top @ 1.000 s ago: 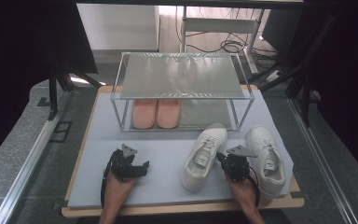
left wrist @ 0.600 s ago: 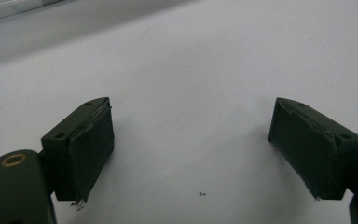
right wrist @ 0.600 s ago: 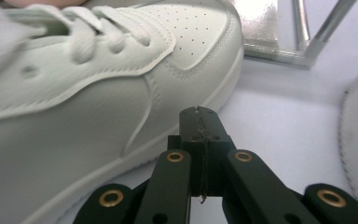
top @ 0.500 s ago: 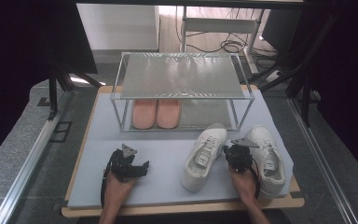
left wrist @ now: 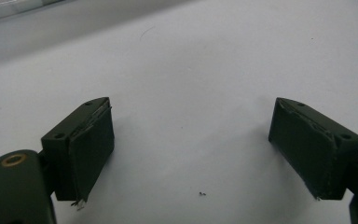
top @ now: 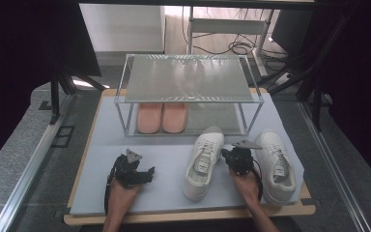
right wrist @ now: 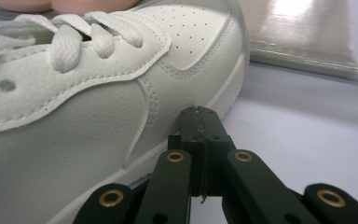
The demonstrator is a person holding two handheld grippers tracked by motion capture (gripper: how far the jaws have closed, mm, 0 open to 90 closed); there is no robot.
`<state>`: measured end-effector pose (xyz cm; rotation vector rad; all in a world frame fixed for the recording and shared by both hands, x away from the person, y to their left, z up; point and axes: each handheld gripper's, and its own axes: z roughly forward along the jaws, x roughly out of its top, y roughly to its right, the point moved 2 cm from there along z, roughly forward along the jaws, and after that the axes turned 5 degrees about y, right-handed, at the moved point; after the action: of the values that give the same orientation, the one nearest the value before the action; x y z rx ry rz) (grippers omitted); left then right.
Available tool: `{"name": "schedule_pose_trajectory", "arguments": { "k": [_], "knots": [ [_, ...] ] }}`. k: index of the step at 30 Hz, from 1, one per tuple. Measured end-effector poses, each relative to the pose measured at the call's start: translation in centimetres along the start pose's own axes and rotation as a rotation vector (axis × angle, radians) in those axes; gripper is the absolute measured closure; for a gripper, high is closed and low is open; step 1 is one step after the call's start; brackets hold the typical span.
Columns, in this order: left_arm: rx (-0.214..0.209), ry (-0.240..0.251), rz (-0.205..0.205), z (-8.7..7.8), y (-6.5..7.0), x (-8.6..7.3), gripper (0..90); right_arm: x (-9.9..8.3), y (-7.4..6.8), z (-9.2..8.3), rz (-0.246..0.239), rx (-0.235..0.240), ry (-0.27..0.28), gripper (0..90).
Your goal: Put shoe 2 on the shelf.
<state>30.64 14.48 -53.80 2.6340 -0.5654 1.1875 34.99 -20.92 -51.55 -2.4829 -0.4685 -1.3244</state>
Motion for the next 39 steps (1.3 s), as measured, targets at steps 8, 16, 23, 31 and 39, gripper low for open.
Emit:
{"name": "schedule_pose_trajectory", "arguments": {
  "k": [8, 16, 23, 31, 39],
  "knots": [
    [0.000, 0.001, -0.001, 0.0, 0.0, 0.0, 14.3, 0.3, -1.1, 0.9, -0.022, 0.080, 0.001, 90.0],
    [0.000, 0.001, -0.001, 0.0, 0.0, 0.0, 14.3, 0.6, -2.4, 1.6, -0.058, 0.161, -0.006, 90.0],
    [0.000, 0.001, -0.001, 0.0, 0.0, 0.0, 14.3, 0.7, -3.7, 2.3, -0.087, 0.207, -0.013, 90.0],
    [0.000, 0.001, -0.001, 0.0, 0.0, 0.0, 14.3, 0.7, -4.7, 2.5, -0.124, 0.248, -0.029, 90.0],
    [0.000, 0.002, 0.000, 0.0, 0.0, 0.0, 14.3, 0.9, -4.2, -0.3, -0.137, 0.309, -0.023, 90.0]
  ]
}}
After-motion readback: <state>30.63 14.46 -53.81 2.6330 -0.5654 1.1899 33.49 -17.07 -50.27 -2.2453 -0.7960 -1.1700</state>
